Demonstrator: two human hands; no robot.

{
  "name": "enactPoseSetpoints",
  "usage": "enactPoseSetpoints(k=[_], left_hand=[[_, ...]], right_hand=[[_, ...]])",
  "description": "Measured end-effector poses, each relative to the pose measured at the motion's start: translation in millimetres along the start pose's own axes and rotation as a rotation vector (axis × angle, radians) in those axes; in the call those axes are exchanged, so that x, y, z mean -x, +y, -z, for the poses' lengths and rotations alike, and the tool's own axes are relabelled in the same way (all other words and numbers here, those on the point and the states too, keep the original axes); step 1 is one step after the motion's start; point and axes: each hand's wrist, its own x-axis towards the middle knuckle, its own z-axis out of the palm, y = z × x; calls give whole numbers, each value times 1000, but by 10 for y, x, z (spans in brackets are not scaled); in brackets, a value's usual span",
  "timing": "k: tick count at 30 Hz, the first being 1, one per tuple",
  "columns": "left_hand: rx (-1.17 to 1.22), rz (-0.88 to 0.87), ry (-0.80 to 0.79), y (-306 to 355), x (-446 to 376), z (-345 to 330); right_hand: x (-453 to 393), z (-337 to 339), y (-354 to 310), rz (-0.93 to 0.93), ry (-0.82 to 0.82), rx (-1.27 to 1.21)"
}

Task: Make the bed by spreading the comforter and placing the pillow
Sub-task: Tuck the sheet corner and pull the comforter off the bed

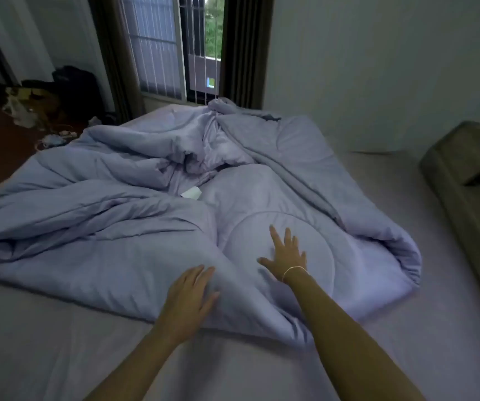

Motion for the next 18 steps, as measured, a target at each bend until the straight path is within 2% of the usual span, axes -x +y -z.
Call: enactPoseSetpoints(k=[3, 6, 8, 10, 12, 14, 15, 17, 18], left_hand=[[-1, -48, 70, -359, -45, -135], [5, -72, 124, -514, -182, -179], [5, -87, 156, -445, -370, -160], [36, -88, 165, -289, -597, -148], [91, -83, 157, -84, -818, -157], [146, -68, 115, 121, -1027, -185], [162, -43, 64, 204, -1122, -198], [130, 32, -58, 294, -1250, -291], [99, 87, -126, 320, -1267, -357]], right_hand=[[-143, -353, 46, -45, -100, 177], [65, -492, 154, -77, 17, 176], [201, -419, 201, -69, 46, 132], [463, -352, 318, -68, 4, 79], [949, -427, 499, -21, 63, 77], [1536, -525, 743, -44, 175, -14], [1816, -567, 893, -129, 116, -107], [2295, -663, 1207, -242, -9, -148], [2493, -673, 1283, -355, -74, -181]])
